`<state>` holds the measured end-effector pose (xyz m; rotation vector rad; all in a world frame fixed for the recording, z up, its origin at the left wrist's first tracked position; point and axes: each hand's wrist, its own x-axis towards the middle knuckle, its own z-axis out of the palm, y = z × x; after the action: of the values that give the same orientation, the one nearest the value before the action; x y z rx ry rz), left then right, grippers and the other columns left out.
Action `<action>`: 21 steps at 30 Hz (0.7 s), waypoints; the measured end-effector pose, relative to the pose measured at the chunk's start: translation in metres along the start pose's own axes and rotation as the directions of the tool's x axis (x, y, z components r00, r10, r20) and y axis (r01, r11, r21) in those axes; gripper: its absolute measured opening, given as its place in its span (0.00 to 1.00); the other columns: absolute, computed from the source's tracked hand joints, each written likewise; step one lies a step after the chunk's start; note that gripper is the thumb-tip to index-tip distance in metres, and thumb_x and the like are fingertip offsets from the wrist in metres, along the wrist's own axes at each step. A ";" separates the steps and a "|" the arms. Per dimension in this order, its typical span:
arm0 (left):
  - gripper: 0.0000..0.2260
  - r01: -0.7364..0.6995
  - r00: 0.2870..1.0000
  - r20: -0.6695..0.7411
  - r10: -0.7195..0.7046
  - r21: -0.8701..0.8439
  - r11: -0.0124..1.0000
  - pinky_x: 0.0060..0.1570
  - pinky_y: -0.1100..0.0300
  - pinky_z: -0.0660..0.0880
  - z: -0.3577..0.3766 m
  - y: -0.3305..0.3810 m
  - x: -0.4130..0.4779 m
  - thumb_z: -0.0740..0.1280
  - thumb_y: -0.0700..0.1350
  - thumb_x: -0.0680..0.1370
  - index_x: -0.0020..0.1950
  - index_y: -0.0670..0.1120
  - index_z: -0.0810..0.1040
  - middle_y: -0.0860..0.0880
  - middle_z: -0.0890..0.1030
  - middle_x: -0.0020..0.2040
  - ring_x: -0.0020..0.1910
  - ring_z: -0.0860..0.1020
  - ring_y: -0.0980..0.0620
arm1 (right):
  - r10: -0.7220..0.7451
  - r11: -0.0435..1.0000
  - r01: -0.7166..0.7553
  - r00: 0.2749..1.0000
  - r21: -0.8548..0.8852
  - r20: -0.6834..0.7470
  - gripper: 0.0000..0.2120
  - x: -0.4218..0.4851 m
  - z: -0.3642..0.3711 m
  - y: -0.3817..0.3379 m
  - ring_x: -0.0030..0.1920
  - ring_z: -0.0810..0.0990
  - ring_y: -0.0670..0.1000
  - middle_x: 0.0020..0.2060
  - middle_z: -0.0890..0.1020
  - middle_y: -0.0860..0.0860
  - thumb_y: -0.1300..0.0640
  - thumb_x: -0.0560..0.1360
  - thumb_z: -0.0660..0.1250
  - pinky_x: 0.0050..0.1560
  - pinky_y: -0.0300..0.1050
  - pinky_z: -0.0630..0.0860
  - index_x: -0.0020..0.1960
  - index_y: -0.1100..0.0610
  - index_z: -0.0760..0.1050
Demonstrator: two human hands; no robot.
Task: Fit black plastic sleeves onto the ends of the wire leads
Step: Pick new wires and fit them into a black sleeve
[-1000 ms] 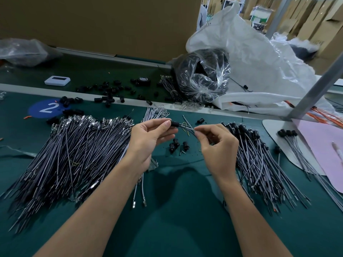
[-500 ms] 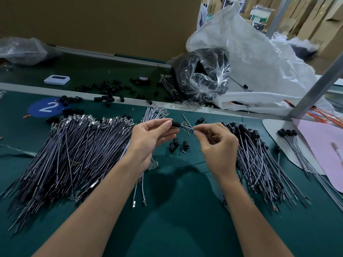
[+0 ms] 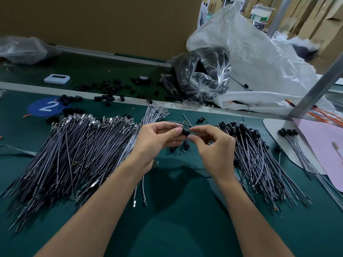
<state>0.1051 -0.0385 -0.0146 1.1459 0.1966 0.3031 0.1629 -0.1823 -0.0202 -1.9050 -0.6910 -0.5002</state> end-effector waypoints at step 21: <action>0.03 -0.198 0.882 -0.467 0.062 -0.248 0.948 0.39 0.63 0.81 -0.021 0.019 0.005 0.67 0.35 0.77 0.44 0.41 0.79 0.47 0.85 0.35 0.35 0.84 0.52 | 0.256 0.919 -0.275 0.961 0.282 0.102 0.07 0.007 -0.013 -0.001 0.46 0.84 0.49 0.49 0.85 0.48 0.64 0.67 0.78 0.48 0.43 0.79 0.43 0.54 0.85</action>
<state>0.1011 -0.0111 -0.0060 0.7823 0.4728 0.7023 0.1671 -0.1920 -0.0094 -1.7019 -0.5037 -0.1544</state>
